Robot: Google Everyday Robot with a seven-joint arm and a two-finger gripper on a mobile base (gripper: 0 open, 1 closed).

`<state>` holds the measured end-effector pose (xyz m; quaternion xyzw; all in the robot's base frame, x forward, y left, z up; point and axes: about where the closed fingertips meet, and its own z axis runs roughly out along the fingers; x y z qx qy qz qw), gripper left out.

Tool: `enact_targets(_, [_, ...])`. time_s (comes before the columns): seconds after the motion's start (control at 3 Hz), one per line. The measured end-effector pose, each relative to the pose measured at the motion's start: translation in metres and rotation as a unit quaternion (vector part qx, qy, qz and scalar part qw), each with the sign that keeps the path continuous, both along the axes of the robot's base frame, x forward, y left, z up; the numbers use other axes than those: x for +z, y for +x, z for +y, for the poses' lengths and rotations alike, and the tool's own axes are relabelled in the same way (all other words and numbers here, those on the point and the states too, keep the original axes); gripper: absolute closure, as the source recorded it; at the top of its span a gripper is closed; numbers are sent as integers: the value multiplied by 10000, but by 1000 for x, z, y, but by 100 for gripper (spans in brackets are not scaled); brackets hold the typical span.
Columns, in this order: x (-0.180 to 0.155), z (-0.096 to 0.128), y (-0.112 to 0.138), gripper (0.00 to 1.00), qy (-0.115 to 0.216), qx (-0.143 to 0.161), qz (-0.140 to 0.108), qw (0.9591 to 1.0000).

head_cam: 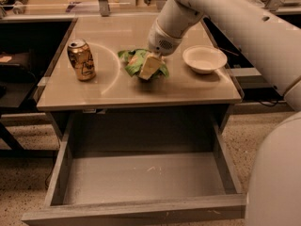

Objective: Place green rice chip bag into top drawer

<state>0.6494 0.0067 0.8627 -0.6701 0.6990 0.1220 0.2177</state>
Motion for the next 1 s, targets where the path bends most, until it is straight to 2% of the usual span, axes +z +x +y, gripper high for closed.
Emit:
enact_targets(0.33, [8,-6,-12,100,0,-37,-19,10000])
enact_targets(0.67, [13,-12,-29,100,189,40,-169,9997])
enact_targets(1.0, [14,-12,-30,100,173,51,-171,9997])
